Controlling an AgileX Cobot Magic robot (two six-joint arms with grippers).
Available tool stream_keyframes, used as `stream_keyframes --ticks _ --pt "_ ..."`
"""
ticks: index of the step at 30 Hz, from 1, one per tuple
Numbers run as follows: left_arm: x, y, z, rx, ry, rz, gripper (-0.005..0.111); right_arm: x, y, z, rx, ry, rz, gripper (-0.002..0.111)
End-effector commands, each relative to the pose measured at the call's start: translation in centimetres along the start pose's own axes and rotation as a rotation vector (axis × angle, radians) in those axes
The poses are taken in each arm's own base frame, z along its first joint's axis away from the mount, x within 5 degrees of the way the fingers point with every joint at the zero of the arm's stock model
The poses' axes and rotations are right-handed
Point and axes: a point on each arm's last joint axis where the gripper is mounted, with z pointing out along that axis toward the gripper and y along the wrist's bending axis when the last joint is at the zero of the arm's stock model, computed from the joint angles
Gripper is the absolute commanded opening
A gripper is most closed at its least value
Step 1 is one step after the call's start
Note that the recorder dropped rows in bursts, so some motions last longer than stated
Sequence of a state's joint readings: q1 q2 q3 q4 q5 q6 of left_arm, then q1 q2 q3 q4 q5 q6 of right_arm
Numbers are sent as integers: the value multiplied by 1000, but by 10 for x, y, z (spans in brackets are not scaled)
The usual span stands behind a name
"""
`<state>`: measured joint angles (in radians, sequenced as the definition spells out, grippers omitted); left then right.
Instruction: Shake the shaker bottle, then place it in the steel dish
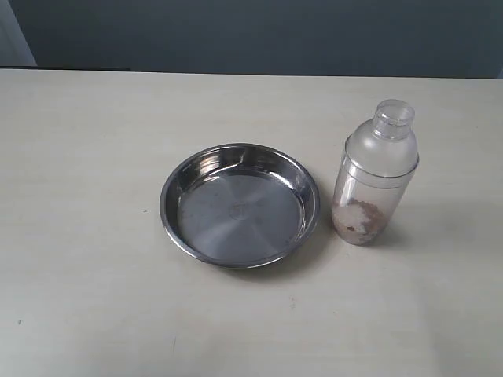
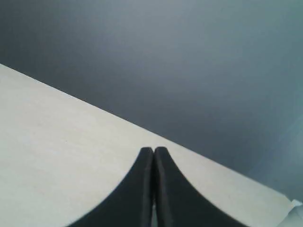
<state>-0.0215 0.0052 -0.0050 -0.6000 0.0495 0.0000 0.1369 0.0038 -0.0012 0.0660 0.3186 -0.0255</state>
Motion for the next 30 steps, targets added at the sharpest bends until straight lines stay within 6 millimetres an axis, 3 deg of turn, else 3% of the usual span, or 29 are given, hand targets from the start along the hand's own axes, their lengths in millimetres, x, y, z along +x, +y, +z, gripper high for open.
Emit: stream_keyframes --ticks 1,7,11,13,16,18,23,27,30 --pt "-18 -5 -2 19 -134 -30 0 -1 0 0 -3 -16 -3 -1" --pt "-78 -43 -8 91 -336 102 1 -1 0 0 -3 -16 -3 -1" --pt "-99 -63 20 109 -282 244 3 -1 0 0 -3 -16 -3 -1" --pt "-102 -78 35 226 -269 313 10 -1 0 0 -3 -16 -3 -1" --pt "-88 -117 56 662 -177 404 28 -1 0 0 -3 -16 -3 -1" --pt "-70 -128 75 831 -49 473 40 -1 0 0 -3 -16 -3 -1" --pt "-36 -115 135 783 135 370 57 -1 0 0 -3 -16 -3 -1" --pt "-15 -117 156 957 83 391 74 -1 0 0 -3 -16 -3 -1" --pt "4 -119 168 1021 100 480 81 -1 0 0 -3 -16 -3 -1"
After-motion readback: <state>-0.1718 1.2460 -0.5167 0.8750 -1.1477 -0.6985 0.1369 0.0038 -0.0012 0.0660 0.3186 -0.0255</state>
